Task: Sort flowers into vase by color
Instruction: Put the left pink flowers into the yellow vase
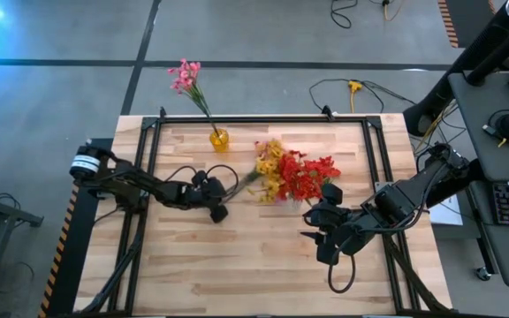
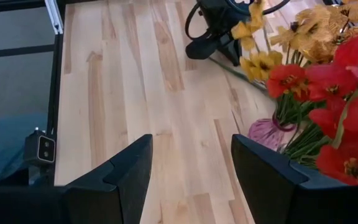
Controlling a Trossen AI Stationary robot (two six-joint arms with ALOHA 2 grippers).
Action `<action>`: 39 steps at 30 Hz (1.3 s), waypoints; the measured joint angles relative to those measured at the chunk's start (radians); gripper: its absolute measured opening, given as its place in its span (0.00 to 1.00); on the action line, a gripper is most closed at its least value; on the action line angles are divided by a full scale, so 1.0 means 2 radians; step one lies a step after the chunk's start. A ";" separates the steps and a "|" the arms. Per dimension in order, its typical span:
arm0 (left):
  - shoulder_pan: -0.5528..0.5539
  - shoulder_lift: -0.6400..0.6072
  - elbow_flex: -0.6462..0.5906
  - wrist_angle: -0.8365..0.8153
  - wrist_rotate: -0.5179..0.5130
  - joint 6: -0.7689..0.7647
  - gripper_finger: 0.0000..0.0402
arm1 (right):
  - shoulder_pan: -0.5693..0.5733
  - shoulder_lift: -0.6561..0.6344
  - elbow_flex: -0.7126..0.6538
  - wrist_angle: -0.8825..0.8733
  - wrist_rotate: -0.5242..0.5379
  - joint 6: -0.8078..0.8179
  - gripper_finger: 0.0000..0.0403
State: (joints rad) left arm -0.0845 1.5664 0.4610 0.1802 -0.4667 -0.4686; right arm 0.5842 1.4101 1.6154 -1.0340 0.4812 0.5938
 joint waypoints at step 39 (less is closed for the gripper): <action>0.000 -0.183 0.000 -0.157 -0.038 -0.060 0.01 | 0.000 0.000 0.000 0.009 0.000 0.000 0.52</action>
State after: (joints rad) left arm -0.0853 1.1997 0.4614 -0.1329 -0.5423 -0.5880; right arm 0.5846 1.4101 1.6154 -1.0159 0.4812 0.5941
